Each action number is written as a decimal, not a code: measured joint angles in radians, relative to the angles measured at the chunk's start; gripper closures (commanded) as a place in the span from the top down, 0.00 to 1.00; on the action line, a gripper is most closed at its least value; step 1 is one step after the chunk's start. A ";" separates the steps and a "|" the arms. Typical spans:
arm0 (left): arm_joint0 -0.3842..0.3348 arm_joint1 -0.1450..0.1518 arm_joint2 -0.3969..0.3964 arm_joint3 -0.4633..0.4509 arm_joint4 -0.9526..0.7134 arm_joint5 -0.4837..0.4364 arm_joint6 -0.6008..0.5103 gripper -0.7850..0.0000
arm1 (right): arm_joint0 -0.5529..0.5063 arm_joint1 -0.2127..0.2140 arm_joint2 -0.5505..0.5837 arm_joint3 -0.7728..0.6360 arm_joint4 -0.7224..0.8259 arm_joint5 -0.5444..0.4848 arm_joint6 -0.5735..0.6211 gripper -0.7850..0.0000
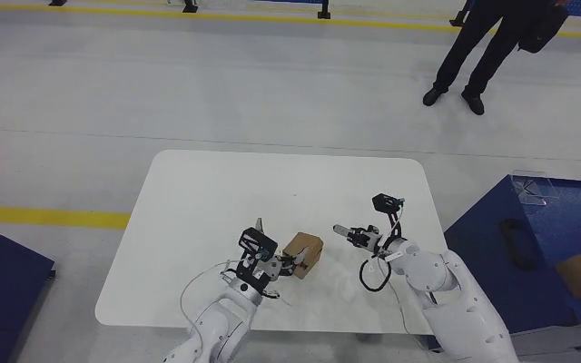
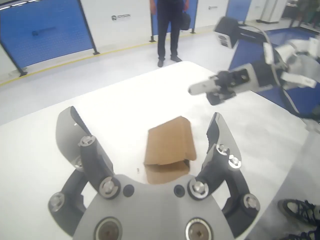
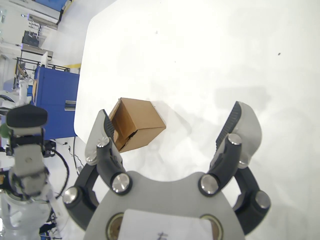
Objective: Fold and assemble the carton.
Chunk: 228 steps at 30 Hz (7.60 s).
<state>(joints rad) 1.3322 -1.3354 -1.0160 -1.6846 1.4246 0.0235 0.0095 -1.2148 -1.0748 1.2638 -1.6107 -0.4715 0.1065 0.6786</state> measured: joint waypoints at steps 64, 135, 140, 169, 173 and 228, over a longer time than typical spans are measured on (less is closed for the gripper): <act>-0.123 -0.107 0.082 0.228 0.152 0.228 -0.174 1.00 | -0.073 -0.027 -0.028 -0.032 -0.147 -0.063 -0.112 1.00; -0.146 -0.163 0.058 0.310 0.163 0.178 -0.241 1.00 | -0.003 -0.076 -0.108 0.074 -0.254 -0.048 -0.163 1.00; -0.145 -0.165 0.052 0.305 0.162 0.174 -0.240 1.00 | -0.014 -0.076 -0.095 0.046 -0.238 -0.049 -0.152 1.00; -0.114 -0.163 0.019 0.223 0.200 0.176 -0.121 1.00 | 0.007 -0.090 -0.090 0.090 -0.239 -0.003 -0.142 1.00; -0.080 -0.140 0.003 0.164 0.296 0.007 -0.043 1.00 | 0.003 -0.088 -0.032 0.089 -0.166 0.010 -0.144 1.00; -0.769 0.029 0.398 0.903 0.344 -1.036 0.722 1.00 | 0.002 -0.087 -0.017 0.087 -0.145 0.013 -0.135 1.00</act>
<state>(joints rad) 0.5633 -1.3061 -0.6184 -0.7817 1.7691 -1.0123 0.7313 -1.2125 -1.1622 1.2472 -1.5237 -0.6161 0.1195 0.5435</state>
